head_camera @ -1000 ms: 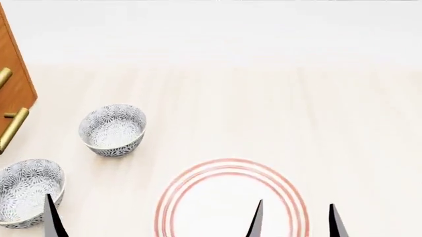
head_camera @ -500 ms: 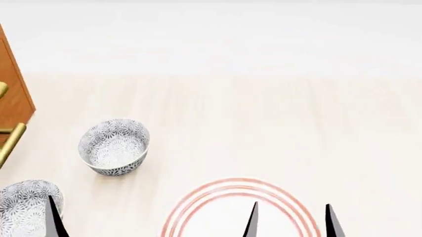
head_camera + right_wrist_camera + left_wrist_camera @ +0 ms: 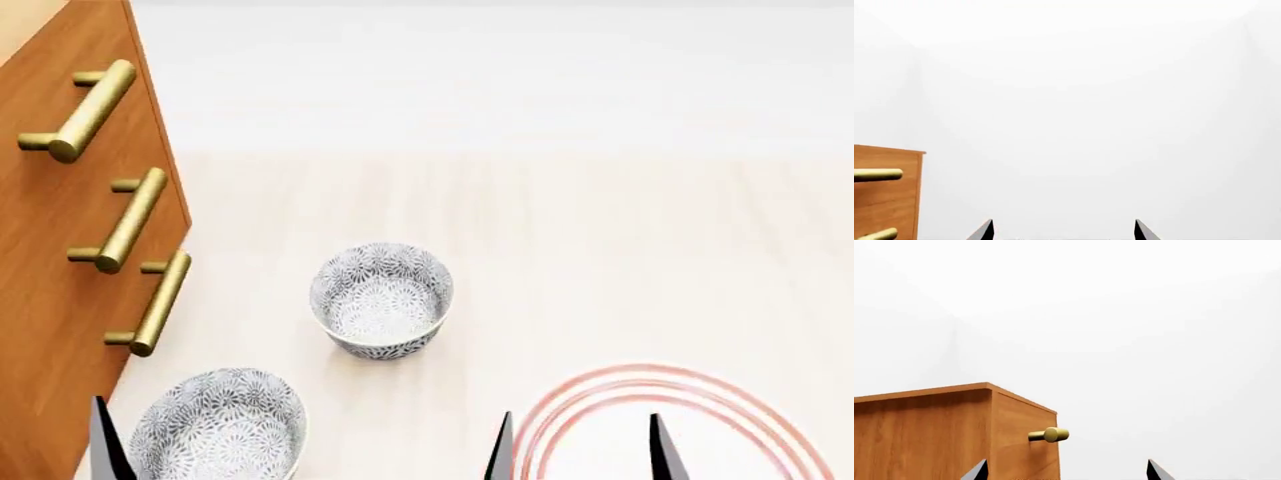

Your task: Pick up the bowl and put it in the front on the plate.

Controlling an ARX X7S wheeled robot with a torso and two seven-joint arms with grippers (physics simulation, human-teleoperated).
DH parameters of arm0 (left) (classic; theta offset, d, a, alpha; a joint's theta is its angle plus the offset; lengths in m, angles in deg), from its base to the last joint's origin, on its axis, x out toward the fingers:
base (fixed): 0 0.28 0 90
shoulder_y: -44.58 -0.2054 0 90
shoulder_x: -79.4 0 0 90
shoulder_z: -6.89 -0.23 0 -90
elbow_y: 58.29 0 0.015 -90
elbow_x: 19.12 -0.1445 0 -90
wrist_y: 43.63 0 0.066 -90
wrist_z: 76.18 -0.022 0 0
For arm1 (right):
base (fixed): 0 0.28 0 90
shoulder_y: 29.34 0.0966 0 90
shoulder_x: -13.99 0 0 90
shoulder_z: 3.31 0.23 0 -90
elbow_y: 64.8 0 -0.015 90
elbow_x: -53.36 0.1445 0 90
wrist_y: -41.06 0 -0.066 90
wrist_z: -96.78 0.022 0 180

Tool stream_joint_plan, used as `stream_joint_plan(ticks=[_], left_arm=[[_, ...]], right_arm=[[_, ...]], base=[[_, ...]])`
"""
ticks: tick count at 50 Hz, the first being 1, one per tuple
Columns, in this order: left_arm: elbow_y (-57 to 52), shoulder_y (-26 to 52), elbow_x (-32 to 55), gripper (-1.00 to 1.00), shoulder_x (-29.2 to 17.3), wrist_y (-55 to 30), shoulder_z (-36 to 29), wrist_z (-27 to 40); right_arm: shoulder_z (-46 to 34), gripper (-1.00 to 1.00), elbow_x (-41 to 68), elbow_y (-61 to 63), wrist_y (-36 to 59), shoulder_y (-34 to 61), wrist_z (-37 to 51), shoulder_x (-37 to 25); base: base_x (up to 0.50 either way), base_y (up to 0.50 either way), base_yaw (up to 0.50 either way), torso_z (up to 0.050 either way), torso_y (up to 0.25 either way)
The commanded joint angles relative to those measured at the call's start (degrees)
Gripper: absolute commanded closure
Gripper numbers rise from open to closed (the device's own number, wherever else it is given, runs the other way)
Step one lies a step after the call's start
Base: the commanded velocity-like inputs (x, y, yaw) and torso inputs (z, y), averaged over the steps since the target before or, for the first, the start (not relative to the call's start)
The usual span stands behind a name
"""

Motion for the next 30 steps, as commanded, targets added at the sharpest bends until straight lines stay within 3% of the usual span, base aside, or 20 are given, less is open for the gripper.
stream_joint_plan(ticks=[1,9,25,30], left_arm=[[0.3,0.3,0.9,-1.0,0.1,-0.1,-0.3,-0.6],[0.3,0.4,-0.9,-1.0,0.0,-1.6,-0.7,-0.2],[0.0,0.4,-1.2,-1.0,-0.4,-2.3,-0.9,0.9],[-0.1,0.1,-1.4,-1.0,-0.9,0.8,-1.1,1.6]], right_arm=[[0.4,-1.0,0.3,-0.2,0.4,0.2,0.0,0.0],[0.2,-1.0,0.6,-0.5,0.8,0.5,0.4,-0.2],[-0.3,-1.0,0.9,-0.5,1.4,0.9,1.1,-0.7],[-0.7,-1.0,1.2,-0.3,2.7,1.2,1.1,-1.0]], base=[[0.0,0.0,0.0,0.0,0.0],[0.0,0.0,0.0,0.0,0.0],[0.0,0.0,0.0,0.0,-0.248],[0.0,0.0,0.0,0.0,0.0]])
